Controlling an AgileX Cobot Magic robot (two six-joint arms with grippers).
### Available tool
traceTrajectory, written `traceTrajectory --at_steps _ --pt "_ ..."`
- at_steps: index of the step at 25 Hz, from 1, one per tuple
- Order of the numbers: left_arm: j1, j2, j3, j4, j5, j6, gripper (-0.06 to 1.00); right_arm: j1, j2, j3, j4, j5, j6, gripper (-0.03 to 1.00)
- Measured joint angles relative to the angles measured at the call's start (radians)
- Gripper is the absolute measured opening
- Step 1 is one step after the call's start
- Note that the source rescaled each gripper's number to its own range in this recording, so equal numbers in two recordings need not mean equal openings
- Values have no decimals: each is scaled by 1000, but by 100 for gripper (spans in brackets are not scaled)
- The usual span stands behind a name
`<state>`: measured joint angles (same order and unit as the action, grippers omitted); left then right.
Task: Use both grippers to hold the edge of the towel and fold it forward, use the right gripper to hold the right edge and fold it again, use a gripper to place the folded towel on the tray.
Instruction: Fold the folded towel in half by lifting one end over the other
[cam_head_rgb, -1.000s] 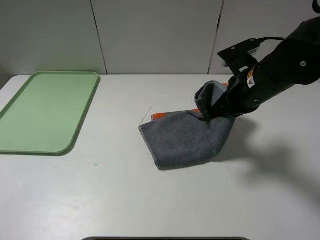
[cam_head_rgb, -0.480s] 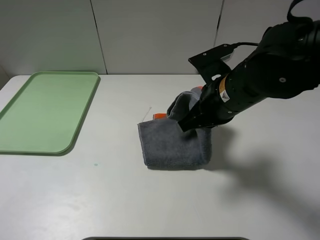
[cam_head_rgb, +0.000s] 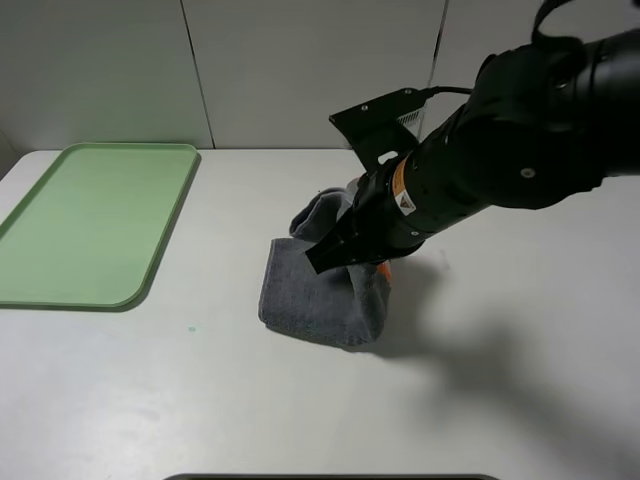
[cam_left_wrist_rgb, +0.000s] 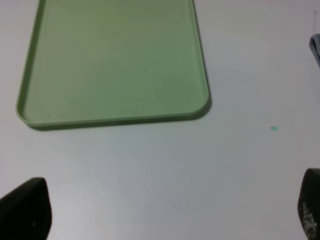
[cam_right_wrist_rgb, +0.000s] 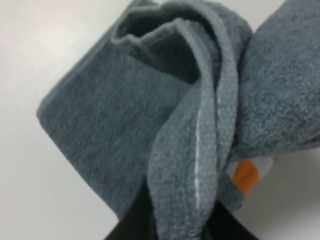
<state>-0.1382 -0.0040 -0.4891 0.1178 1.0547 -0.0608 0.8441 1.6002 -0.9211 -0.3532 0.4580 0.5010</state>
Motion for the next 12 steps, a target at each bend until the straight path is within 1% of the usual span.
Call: traceTrajectory --at_steps 3,12 --pt "0 0 0 0 0 0 100 2 45 0 0 -19 13 11" --pt "0 0 0 0 0 0 100 2 150 0 -1 -134 79 11"
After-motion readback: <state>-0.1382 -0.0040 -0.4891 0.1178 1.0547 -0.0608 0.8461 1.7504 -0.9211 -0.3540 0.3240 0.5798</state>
